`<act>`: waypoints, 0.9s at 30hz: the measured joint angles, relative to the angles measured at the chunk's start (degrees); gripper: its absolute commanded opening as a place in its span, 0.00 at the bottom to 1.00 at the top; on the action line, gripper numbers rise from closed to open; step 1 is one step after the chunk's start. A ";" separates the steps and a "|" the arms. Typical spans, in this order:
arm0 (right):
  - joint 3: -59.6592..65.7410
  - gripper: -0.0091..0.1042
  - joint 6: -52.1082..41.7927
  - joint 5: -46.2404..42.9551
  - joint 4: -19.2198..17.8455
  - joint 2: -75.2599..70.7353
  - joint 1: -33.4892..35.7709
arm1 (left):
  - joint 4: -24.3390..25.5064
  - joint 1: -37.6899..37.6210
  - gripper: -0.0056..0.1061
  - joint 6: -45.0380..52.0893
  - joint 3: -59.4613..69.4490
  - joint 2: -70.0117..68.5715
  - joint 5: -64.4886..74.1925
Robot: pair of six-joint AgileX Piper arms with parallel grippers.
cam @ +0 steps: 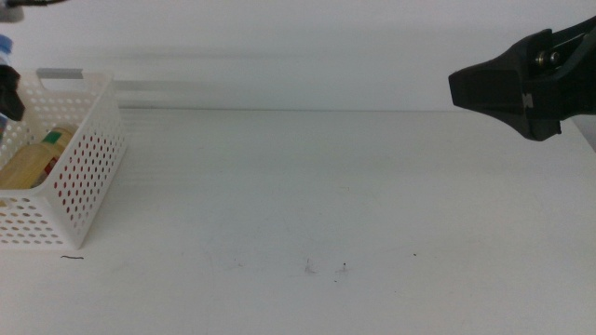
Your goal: Use arms to grab the bottles and put them into the dustbin to the left of the table.
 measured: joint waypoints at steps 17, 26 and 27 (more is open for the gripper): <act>0.00 0.86 0.00 0.00 0.00 0.00 0.00 | -5.24 0.00 0.26 4.13 0.00 7.61 -2.49; 0.00 0.86 0.00 0.00 0.00 0.00 0.00 | -5.60 0.00 0.89 5.65 -0.04 7.61 -2.72; 0.00 0.86 0.00 0.00 0.00 0.00 0.00 | -5.87 0.00 0.89 5.65 -0.19 7.61 -2.76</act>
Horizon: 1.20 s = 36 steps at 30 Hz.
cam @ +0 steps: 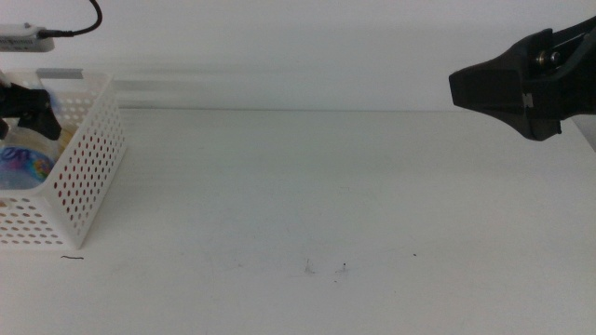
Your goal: Use arms to grab the bottles and put them into the dustbin to the left of the table.
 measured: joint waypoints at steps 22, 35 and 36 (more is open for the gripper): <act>0.00 0.86 0.00 0.00 0.00 0.00 0.00 | -1.22 -9.23 0.85 -2.29 8.43 -21.82 -5.78; 0.00 0.86 0.00 0.00 0.00 0.00 0.00 | -1.22 -35.31 0.85 -5.06 23.87 -43.69 -21.91; 0.00 0.86 0.00 0.00 0.00 0.00 0.00 | -1.22 -36.58 0.85 -5.98 24.94 -44.55 -22.95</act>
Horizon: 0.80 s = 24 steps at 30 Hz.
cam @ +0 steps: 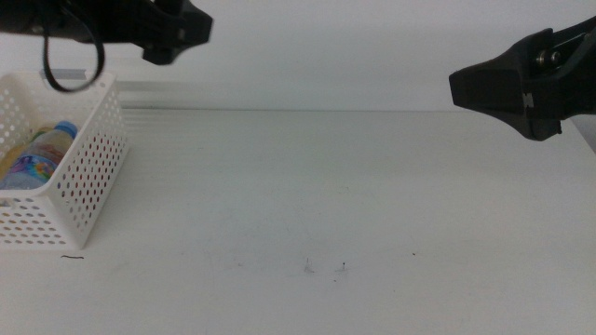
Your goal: Use arms to grab the bottles and put them into the dustbin to the left of the table.
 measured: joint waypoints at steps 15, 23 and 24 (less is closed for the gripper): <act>0.00 0.86 0.00 0.00 0.00 0.00 0.00 | 0.60 -1.97 0.85 -5.18 3.32 -3.43 -7.12; 0.00 0.86 0.00 0.00 0.00 0.00 0.00 | -1.12 -1.97 0.85 -5.60 3.33 -3.43 -9.22; 0.00 0.86 0.00 0.00 0.00 0.00 0.00 | -1.12 -2.07 0.85 -6.20 3.33 -3.43 -9.59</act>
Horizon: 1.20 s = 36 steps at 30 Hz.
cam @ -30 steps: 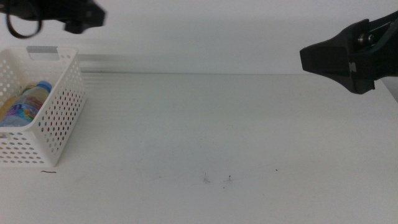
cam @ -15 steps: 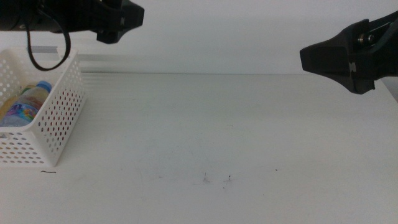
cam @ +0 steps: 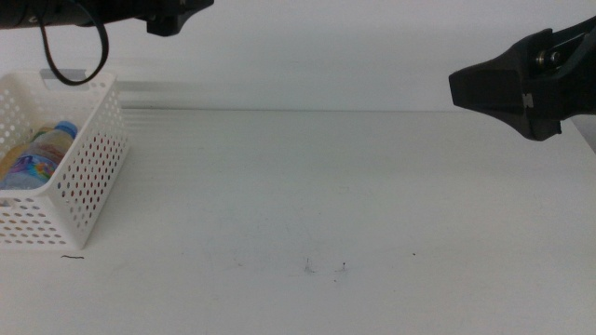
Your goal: Use arms to grab the bottles and put them into the dustbin to the left of the table.
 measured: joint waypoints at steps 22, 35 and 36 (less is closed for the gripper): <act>0.00 0.86 0.00 0.00 0.00 0.00 0.00 | 11.21 -0.11 0.87 -12.03 0.09 -1.84 -2.88; 0.00 0.86 0.00 0.00 0.22 0.00 0.00 | 11.80 -0.11 0.87 -13.00 0.09 -1.84 -3.83; 0.00 0.86 0.00 0.00 0.48 0.00 0.00 | 11.80 -0.11 0.87 -13.00 0.09 -1.84 -3.83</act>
